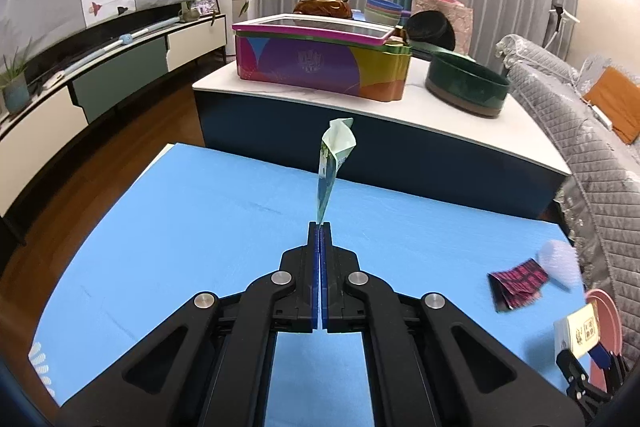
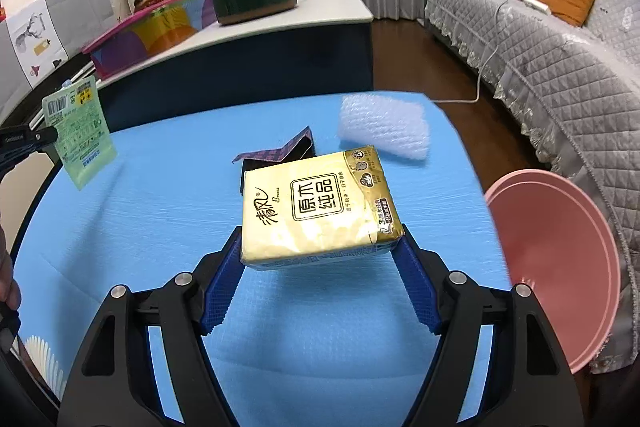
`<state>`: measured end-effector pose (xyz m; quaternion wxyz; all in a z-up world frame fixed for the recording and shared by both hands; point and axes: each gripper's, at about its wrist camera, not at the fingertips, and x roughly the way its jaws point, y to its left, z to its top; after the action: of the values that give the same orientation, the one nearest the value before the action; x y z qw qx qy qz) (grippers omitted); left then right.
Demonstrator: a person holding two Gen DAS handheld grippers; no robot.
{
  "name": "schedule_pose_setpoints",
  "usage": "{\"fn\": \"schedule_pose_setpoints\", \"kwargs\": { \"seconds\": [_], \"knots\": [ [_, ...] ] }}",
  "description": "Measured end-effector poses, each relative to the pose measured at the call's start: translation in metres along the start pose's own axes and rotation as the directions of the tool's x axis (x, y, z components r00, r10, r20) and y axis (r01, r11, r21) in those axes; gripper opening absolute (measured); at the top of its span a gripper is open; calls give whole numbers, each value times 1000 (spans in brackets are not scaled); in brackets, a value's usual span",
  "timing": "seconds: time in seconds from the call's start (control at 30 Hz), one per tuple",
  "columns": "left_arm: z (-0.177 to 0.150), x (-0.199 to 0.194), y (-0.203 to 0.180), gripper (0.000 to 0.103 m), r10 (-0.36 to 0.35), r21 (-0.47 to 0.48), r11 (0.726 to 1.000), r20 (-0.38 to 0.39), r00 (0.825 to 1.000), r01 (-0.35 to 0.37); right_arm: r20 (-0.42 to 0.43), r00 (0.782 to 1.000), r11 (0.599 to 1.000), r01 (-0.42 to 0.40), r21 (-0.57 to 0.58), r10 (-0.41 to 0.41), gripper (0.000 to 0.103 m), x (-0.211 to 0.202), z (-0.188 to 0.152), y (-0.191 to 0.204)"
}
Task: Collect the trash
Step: 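Grasp the green packet with the left tool while the right tool grasps the tissue pack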
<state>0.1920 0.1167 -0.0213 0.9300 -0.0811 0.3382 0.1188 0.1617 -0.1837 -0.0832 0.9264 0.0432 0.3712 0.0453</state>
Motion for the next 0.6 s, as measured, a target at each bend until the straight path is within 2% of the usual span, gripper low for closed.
{"fn": "schedule_pose_setpoints", "kwargs": {
  "seconds": [0.37, 0.6],
  "knots": [
    [-18, -44, -11, 0, -90, 20, 996, 27, 996, 89, 71, 997, 1000, 20, 3, -20, 72, -43, 0, -15],
    [-36, -65, -24, 0, -163, 48, 986, 35, 986, 162, 140, 990, 1000, 24, 12, -25, 72, -83, 13, -26]
  ]
}}
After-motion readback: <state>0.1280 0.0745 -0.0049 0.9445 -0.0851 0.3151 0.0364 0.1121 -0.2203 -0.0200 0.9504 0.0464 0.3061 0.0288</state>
